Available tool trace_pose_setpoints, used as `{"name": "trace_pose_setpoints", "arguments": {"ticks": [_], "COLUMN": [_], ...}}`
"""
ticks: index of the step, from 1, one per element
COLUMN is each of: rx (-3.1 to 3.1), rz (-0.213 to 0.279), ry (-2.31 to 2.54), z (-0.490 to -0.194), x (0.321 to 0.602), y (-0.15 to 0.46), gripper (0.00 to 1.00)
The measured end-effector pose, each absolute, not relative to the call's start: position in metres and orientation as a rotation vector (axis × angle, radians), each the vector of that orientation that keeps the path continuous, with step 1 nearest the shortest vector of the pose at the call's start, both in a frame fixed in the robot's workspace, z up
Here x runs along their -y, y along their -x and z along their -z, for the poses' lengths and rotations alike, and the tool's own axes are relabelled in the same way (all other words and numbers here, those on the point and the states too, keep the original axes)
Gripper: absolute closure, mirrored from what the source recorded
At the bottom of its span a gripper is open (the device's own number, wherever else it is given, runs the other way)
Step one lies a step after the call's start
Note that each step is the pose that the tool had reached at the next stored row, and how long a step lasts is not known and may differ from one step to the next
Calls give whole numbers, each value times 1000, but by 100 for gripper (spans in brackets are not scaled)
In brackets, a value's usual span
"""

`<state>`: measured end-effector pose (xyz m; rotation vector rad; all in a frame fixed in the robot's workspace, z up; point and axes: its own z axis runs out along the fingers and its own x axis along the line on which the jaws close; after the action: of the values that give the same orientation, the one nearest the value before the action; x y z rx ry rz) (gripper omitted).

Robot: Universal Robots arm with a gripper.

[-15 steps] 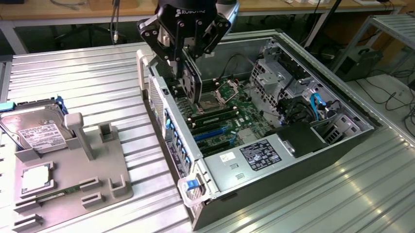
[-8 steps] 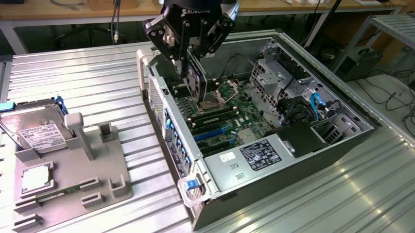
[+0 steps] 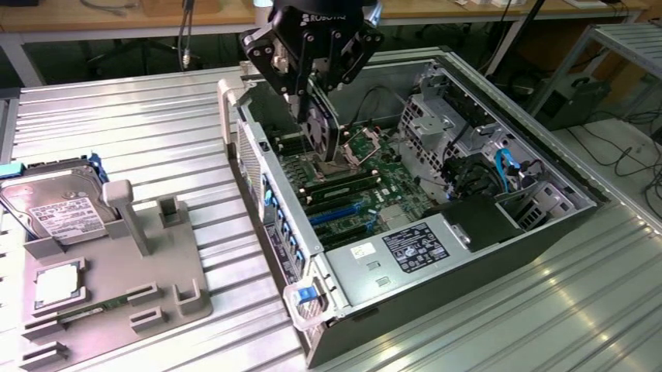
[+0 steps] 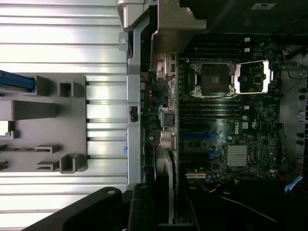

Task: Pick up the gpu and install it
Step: 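Pick up the gpu and move the gpu toward the slot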

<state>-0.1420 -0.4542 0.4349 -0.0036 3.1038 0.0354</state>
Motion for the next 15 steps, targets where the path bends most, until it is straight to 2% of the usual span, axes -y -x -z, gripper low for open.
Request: {"name": "trace_pose_setpoints", "arguments": {"ticks": [15], "rx": [-3104], "rz": [-35], "ry": [9], "z": [-435], "x": [454], "y": [125], "gripper": [72]}}
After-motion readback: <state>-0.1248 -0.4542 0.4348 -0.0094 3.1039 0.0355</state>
